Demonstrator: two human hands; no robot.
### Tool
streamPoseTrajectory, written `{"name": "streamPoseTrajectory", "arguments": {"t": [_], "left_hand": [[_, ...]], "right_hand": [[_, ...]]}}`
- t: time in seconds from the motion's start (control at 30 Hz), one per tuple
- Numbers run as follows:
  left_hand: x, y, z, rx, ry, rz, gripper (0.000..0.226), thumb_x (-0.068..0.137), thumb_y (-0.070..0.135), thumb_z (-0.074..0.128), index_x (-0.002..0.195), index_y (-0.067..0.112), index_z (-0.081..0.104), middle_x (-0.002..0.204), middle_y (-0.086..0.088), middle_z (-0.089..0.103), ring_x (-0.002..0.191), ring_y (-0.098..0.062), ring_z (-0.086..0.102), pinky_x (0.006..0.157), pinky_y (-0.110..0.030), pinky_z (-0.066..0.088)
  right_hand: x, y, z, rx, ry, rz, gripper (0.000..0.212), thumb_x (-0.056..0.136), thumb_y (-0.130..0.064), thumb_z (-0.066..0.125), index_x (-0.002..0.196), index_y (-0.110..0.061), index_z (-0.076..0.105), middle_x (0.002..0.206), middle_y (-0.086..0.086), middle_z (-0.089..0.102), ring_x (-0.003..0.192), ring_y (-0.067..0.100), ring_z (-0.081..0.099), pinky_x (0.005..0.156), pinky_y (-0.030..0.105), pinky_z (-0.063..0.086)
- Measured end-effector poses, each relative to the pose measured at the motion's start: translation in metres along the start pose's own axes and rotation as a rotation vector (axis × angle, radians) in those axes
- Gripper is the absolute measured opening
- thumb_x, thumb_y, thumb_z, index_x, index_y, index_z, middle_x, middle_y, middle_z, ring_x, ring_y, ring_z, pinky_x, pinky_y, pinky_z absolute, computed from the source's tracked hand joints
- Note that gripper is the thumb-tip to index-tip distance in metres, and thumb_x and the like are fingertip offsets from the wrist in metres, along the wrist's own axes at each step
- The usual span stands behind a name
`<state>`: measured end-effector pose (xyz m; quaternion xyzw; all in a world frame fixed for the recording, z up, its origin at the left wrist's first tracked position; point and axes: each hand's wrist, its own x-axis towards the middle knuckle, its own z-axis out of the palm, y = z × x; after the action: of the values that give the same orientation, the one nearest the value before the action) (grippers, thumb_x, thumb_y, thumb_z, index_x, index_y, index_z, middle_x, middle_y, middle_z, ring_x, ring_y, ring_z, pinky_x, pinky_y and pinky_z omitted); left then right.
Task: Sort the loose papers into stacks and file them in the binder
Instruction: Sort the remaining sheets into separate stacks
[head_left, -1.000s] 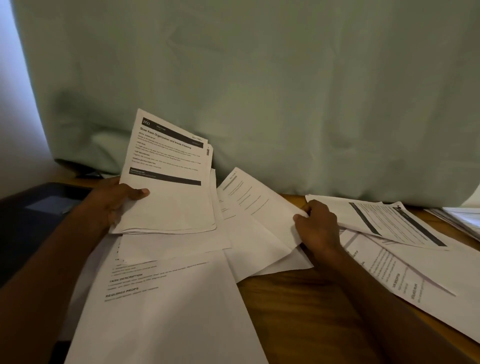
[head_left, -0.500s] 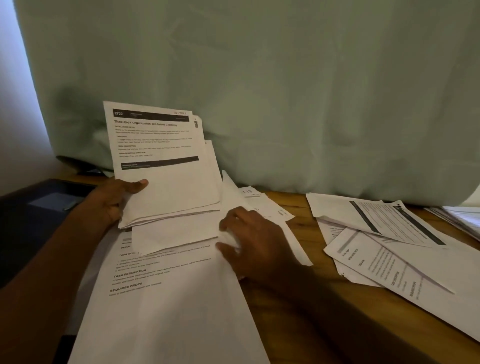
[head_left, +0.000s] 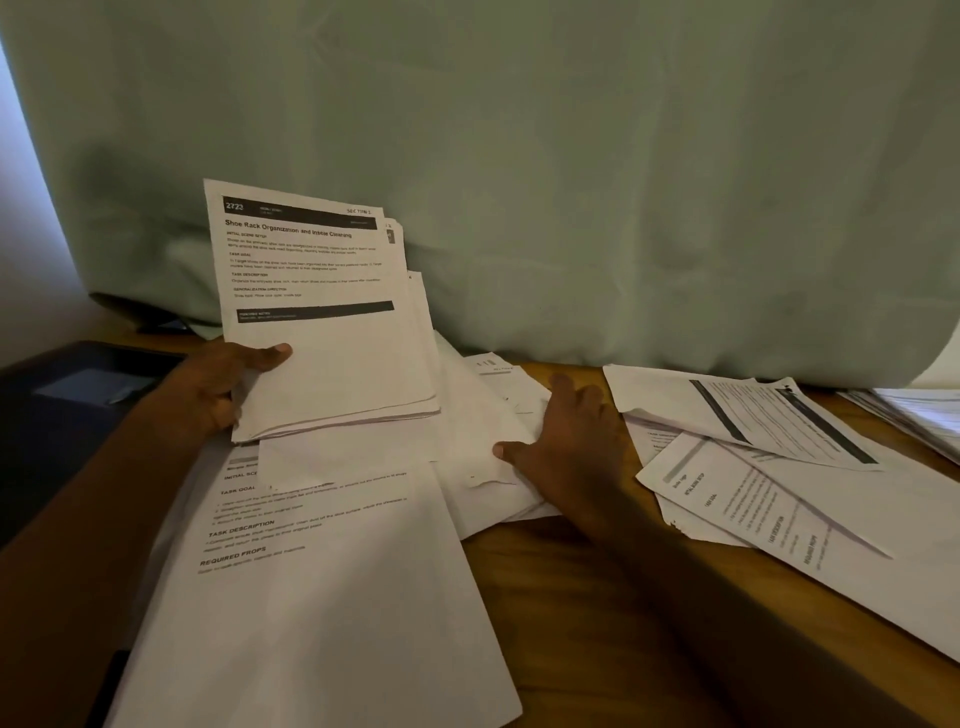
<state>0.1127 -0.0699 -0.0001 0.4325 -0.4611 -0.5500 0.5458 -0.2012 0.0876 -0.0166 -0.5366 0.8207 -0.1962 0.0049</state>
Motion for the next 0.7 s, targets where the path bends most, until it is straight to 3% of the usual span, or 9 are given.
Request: {"name": "streamPoseTrajectory", "arguments": {"t": [0.13, 0.3, 0.4, 0.53, 0.6, 0.7], "left_hand": [[0.0, 0.0, -0.003, -0.006, -0.03, 0.004, 0.052, 0.087, 0.008, 0.071, 0.138, 0.015, 0.061, 0.136, -0.012, 0.065, 0.124, -0.033, 0.061, 0.106, -0.053, 0.047], [-0.001, -0.001, -0.002, -0.01, -0.049, 0.02, 0.049, 0.096, 0.005, 0.062, 0.144, 0.013, 0.055, 0.138, -0.012, 0.063, 0.128, -0.035, 0.059, 0.111, -0.058, 0.042], [0.0, -0.001, -0.002, -0.013, -0.046, 0.022, 0.046, 0.096, 0.003, 0.061, 0.141, 0.014, 0.057, 0.137, -0.012, 0.064, 0.127, -0.034, 0.059, 0.11, -0.055, 0.043], [0.001, -0.001, -0.001, -0.016, -0.023, 0.021, 0.047, 0.096, 0.002, 0.061, 0.141, 0.014, 0.057, 0.135, -0.011, 0.065, 0.124, -0.033, 0.061, 0.097, -0.044, 0.05], [0.0, 0.0, 0.0, -0.017, -0.033, 0.011, 0.043, 0.096, 0.002, 0.061, 0.137, 0.015, 0.06, 0.132, -0.011, 0.067, 0.12, -0.032, 0.063, 0.099, -0.046, 0.05], [-0.002, 0.001, 0.002, -0.008, -0.043, 0.004, 0.027, 0.097, 0.001, 0.06, 0.116, 0.02, 0.066, 0.118, -0.007, 0.07, 0.104, -0.026, 0.066, 0.098, -0.047, 0.05]], "right_hand": [[0.0, 0.002, 0.0, -0.015, -0.152, 0.01, 0.105, 0.081, -0.083, 0.055, 0.159, -0.024, 0.017, 0.168, 0.008, 0.019, 0.152, 0.035, 0.024, 0.12, 0.057, 0.029], [-0.01, -0.009, 0.012, 0.056, -0.082, -0.046, 0.083, 0.082, -0.077, 0.06, 0.145, -0.025, 0.044, 0.156, 0.008, 0.039, 0.14, 0.032, 0.043, 0.109, 0.054, 0.045], [-0.013, -0.01, 0.013, 0.086, -0.044, -0.074, 0.064, 0.09, -0.066, 0.061, 0.136, -0.021, 0.056, 0.148, 0.007, 0.046, 0.131, 0.027, 0.05, 0.104, 0.042, 0.049], [-0.014, -0.011, 0.003, 0.337, 0.087, -0.131, 0.027, 0.099, -0.024, 0.066, 0.121, -0.011, 0.07, 0.135, 0.006, 0.058, 0.118, 0.022, 0.059, 0.088, 0.025, 0.048], [-0.019, -0.017, -0.003, 0.266, 0.099, -0.249, 0.032, 0.094, -0.013, 0.07, 0.126, -0.017, 0.07, 0.14, 0.0, 0.054, 0.122, 0.02, 0.058, 0.094, 0.026, 0.053], [-0.03, -0.033, -0.003, 0.122, 0.003, -0.383, 0.044, 0.09, -0.01, 0.075, 0.13, -0.026, 0.067, 0.146, -0.006, 0.048, 0.126, 0.015, 0.052, 0.098, 0.02, 0.043]]}}
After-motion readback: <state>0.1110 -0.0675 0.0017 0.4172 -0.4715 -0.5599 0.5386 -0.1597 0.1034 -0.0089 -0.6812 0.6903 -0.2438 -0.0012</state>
